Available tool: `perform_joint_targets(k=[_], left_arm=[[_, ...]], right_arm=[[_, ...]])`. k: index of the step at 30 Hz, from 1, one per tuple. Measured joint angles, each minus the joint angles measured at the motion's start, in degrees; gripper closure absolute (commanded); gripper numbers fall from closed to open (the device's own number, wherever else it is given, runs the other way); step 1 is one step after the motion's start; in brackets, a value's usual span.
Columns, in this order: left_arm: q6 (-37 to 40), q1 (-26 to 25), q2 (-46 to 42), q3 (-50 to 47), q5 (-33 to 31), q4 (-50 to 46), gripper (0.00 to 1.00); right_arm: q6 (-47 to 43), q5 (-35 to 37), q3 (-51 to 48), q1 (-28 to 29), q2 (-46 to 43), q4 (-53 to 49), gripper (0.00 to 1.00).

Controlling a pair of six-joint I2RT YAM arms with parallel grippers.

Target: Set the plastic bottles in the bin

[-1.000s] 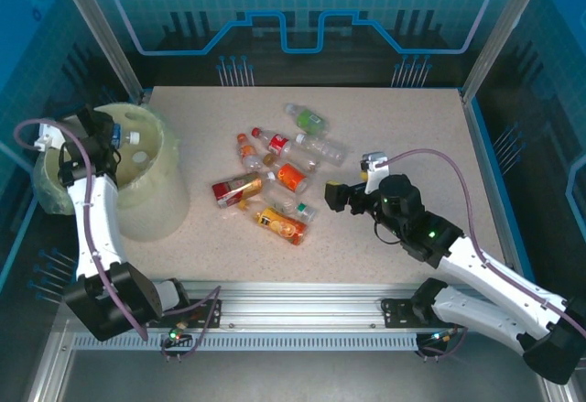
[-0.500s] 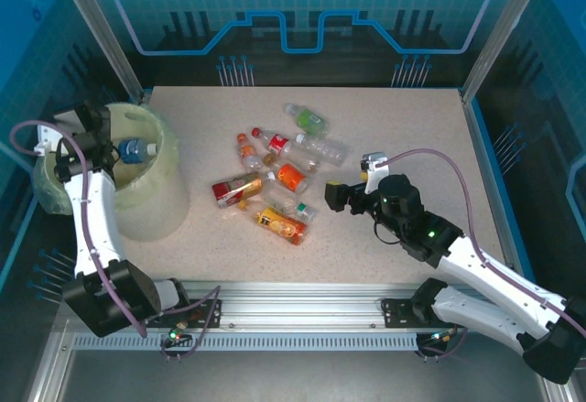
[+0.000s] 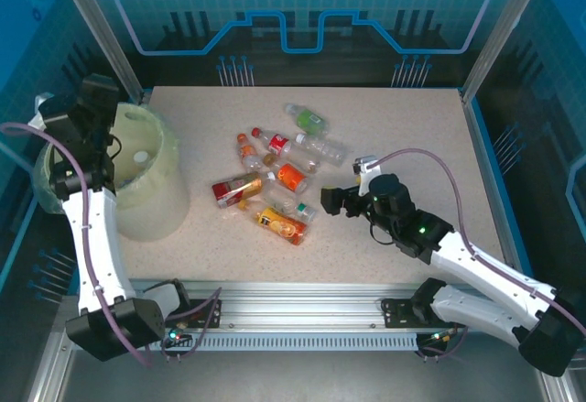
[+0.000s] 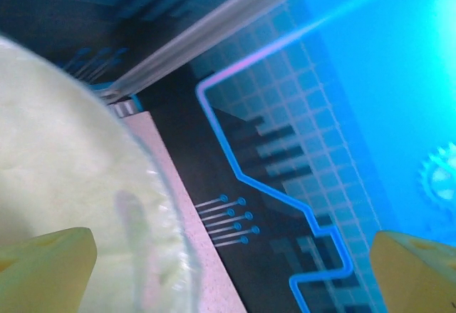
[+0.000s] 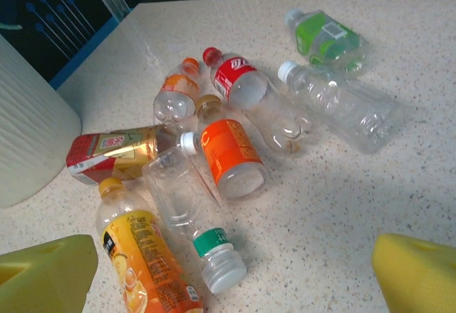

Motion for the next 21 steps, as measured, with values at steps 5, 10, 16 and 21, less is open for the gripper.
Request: perform_joint_targets(k=[5,10,16,21], left_arm=[[4.0,-5.6,-2.4,1.9,2.0,0.5,0.01],[5.8,-10.8,-4.7,1.3,7.8,5.0,0.01],[10.5,-19.8,-5.1,-0.2,17.4,10.1,0.01],[14.9,-31.6,-6.3,-3.8,20.8,10.9,0.01]], right_arm=[[0.6,-1.7,-0.7,0.0,2.4,0.8,0.01],[0.9,-4.1,-0.6,0.0,8.1,1.4,0.0],[1.1,-8.0,3.3,-0.1,20.6,-1.1,0.06],[-0.5,-11.2,13.0,-0.1,33.1,-5.5,0.11]])
